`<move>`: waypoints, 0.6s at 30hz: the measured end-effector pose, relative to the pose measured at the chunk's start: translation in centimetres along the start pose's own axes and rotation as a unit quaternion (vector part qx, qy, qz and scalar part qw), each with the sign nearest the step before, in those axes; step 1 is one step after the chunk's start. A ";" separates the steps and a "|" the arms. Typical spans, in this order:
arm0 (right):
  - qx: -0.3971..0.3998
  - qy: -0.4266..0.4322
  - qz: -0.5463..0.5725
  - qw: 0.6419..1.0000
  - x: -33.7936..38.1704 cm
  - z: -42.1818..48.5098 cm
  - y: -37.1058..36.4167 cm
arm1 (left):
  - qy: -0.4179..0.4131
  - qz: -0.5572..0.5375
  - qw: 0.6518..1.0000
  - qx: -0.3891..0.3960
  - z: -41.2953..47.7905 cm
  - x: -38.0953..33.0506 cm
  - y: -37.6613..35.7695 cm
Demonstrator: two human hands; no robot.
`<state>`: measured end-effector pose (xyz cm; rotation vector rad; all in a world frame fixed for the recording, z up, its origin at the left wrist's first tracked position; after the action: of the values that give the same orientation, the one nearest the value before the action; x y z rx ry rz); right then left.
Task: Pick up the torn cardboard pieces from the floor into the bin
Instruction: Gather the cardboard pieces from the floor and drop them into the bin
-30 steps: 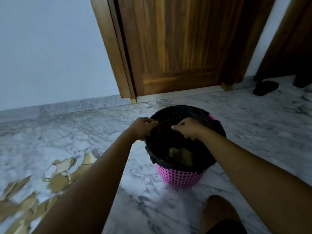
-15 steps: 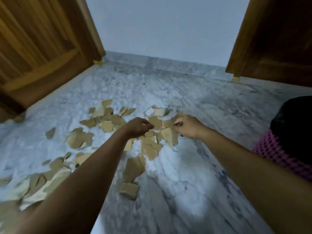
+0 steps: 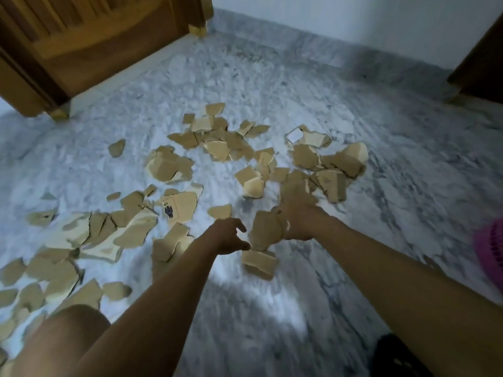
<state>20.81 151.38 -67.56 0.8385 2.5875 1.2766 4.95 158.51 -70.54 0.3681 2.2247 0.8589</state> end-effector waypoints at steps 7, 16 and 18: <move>-0.051 0.023 -0.026 0.998 1.3 7.7 -5.3 | 0.021 0.084 0.995 -0.055 3.5 3.3 -8.6; -0.077 0.076 -0.120 0.987 1.6 11.2 -9.5 | 0.026 0.151 0.986 -0.062 5.4 4.8 -11.3; -0.087 0.102 -0.106 0.985 2.3 11.3 -8.9 | 0.027 0.148 0.987 -0.056 5.2 4.9 -11.0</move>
<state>19.17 156.05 -81.22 0.4078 2.5780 1.5644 5.10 155.21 -83.25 0.6397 2.1910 1.1579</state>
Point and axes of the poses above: each hand's wrist, its own z-axis towards the middle knuckle, its own y-axis out of the back of the hand, x = y × z, the point moved 10 cm from there along z, towards the middle knuckle, and after that the axes turned 11 degrees about -y, right-handed, at the moved point
